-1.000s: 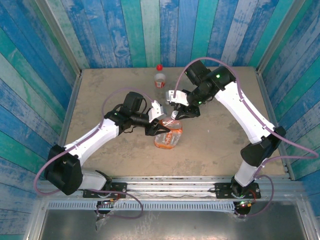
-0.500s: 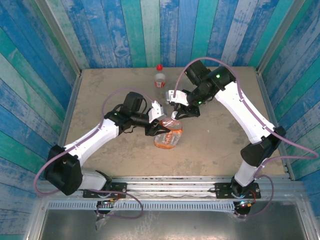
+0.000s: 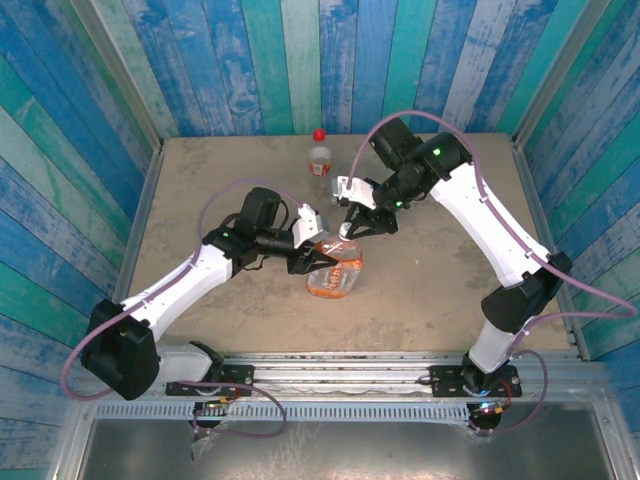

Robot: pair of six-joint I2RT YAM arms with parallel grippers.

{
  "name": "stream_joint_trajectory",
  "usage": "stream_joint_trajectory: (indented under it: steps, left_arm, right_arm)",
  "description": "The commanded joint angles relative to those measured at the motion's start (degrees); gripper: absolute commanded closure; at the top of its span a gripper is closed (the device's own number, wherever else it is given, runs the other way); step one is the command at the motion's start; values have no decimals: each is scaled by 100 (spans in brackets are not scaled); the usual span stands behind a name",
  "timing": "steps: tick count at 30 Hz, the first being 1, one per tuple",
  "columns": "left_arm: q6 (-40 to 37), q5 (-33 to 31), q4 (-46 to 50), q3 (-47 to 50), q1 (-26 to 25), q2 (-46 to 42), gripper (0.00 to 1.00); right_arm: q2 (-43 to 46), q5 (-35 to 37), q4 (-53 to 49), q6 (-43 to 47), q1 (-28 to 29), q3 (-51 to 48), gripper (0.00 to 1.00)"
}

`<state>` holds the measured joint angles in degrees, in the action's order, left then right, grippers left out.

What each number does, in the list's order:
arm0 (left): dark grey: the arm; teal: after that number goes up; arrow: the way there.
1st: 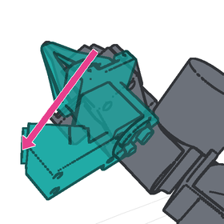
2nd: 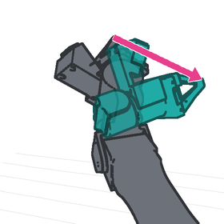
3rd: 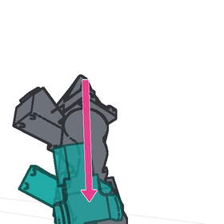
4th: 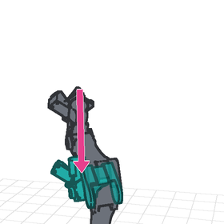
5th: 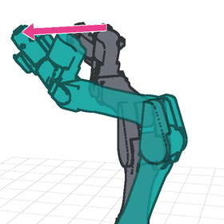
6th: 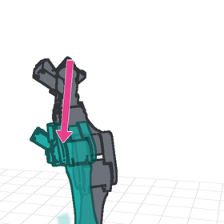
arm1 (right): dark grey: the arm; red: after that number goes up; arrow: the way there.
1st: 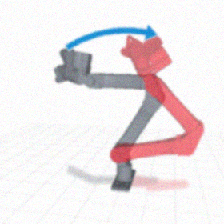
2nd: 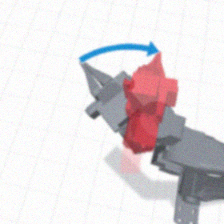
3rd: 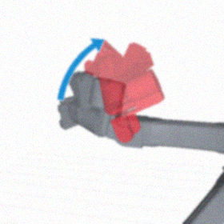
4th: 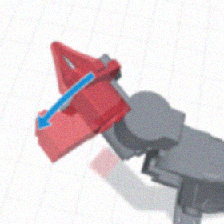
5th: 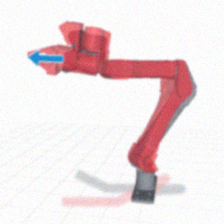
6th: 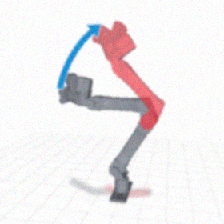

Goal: Screw on the bottle caps

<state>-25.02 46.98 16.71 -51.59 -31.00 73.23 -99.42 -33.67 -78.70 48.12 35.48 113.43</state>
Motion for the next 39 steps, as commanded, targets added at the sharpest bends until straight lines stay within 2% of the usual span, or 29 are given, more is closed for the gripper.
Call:
stream_joint_trajectory:
  steps: [1, 7, 12, 17, 29, 39]
  left_arm:
    - [146, 88, -404, 26, 79, -371, 47]
    - [173, 25, -553, -9, 77, -397, 48]
    - [301, -326, -803, 74, 77, -514, 47]
    - [545, -595, -1330, 213, 77, -583, 48]
    - [709, -846, -1759, 158, 77, -477, 48]
    - [674, -849, -1765, 149, 77, -485, 48]
  right_arm:
    - [-29, -195, -307, -242, -25, -164, 74]
    - [-60, -100, -327, -466, -7, -313, 73]
    - [-119, 220, -288, -1014, 57, -293, 71]
    - [-159, 613, -53, -1977, 189, -306, 68]
    - [-132, 1319, 487, -4388, 583, -550, 67]
    - [-220, 1409, 722, -6017, 755, -507, 69]
